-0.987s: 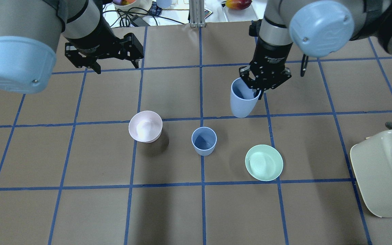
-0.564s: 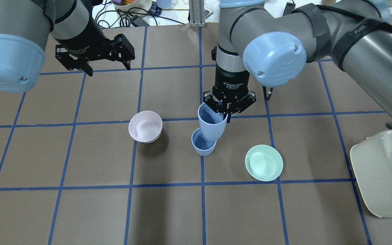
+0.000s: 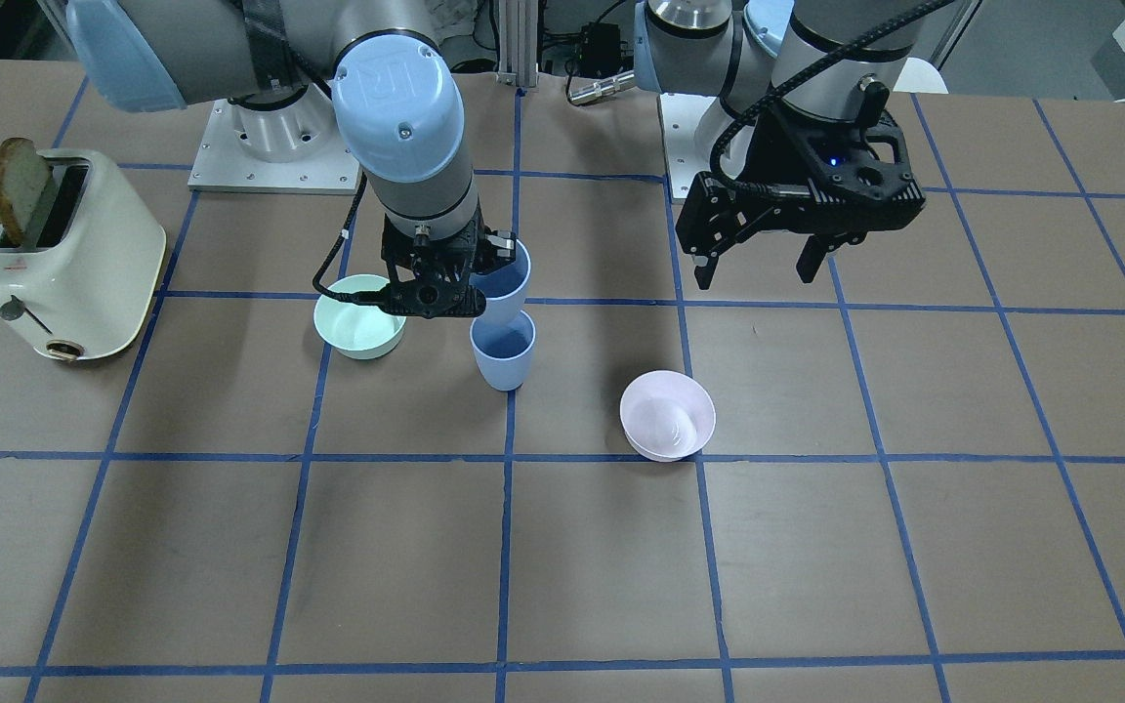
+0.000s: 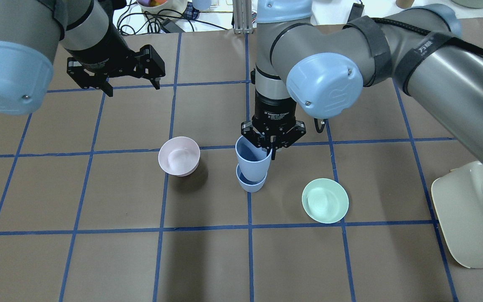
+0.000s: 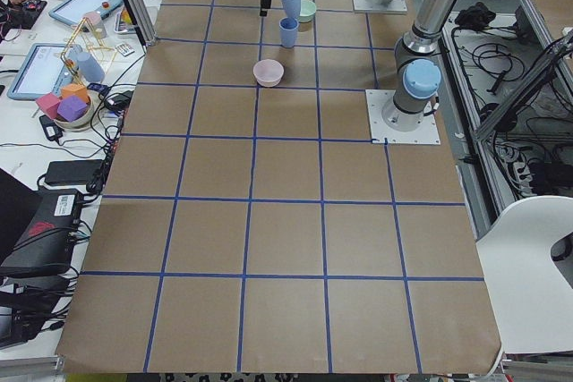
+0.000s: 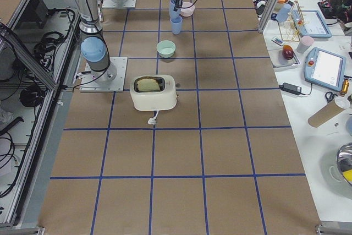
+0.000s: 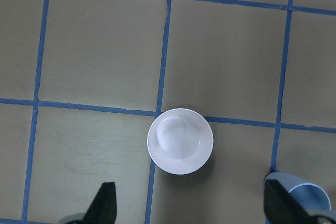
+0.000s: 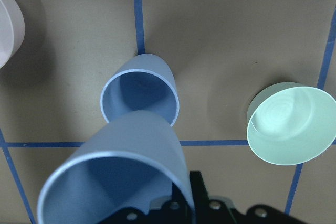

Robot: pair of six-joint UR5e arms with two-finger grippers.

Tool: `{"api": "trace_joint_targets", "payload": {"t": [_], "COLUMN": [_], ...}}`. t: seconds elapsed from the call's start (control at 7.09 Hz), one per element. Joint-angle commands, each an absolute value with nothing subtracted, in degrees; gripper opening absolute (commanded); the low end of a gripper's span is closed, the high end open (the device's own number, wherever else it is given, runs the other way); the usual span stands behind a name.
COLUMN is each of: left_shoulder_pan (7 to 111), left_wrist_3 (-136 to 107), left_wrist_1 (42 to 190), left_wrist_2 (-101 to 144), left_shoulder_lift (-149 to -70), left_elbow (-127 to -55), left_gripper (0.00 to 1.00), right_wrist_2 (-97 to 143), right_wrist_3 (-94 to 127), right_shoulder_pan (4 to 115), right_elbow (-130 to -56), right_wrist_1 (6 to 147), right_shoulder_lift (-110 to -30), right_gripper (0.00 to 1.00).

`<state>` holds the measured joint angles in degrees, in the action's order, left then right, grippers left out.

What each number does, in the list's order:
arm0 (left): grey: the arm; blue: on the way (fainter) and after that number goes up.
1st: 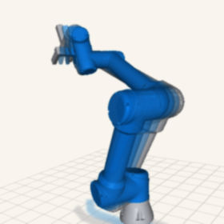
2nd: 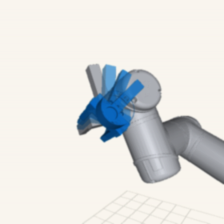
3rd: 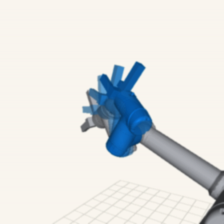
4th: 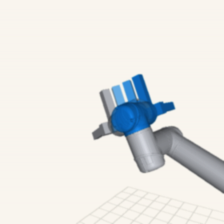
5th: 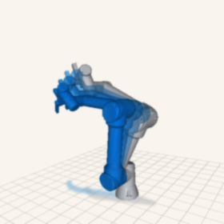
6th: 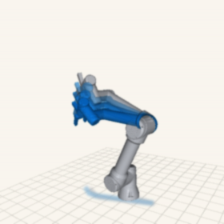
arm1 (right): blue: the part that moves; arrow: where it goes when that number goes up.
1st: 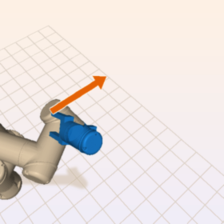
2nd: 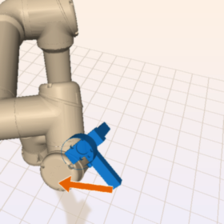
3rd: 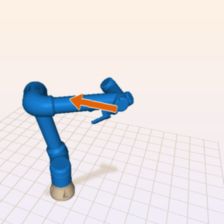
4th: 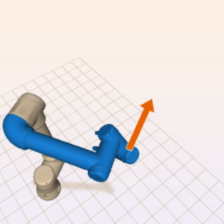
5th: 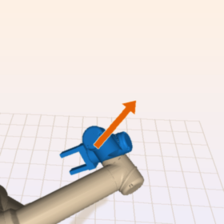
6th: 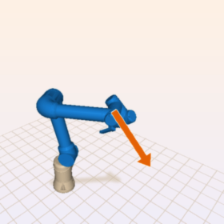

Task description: Stack blue cups with both arms

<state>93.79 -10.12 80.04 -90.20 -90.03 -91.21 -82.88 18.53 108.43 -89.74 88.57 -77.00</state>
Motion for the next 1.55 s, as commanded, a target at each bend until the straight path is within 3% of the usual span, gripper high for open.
{"api": "trace_joint_targets", "payload": {"t": [0.0, 0.99, 1.13, 1.27, 1.41], "left_shoulder_pan": [93.87, 93.69, 93.78, 93.78, 93.69], "left_wrist_3": [-10.2, -10.11, -10.11, -10.11, -10.11], "left_wrist_1": [80.07, 80.07, 80.07, 80.07, 80.07], "left_wrist_2": [-90.26, -90.26, -90.26, -90.26, -90.26], "left_shoulder_lift": [-90.0, -90.17, -90.18, -90.18, -90.0], "left_elbow": [-91.23, -90.97, -90.97, -90.97, -90.97], "left_gripper": [1.0, 1.0, 1.0, 1.0, 1.0], "right_wrist_2": [-82.79, -81.65, -82.52, -82.7, -82.27], "right_wrist_3": [18.63, 19.25, 18.64, 19.59, 20.3], "right_shoulder_pan": [108.54, 108.54, 108.2, 108.19, 108.11], "right_elbow": [-90.35, -91.32, -91.32, -91.32, -91.32], "right_wrist_1": [90.95, 92.2, 92.28, 94.46, 95.61], "right_shoulder_lift": [-75.86, -74.71, -74.71, -74.79, -74.88], "right_gripper": [0.0, 0.0, 0.3, 0.89, 1.0]}}
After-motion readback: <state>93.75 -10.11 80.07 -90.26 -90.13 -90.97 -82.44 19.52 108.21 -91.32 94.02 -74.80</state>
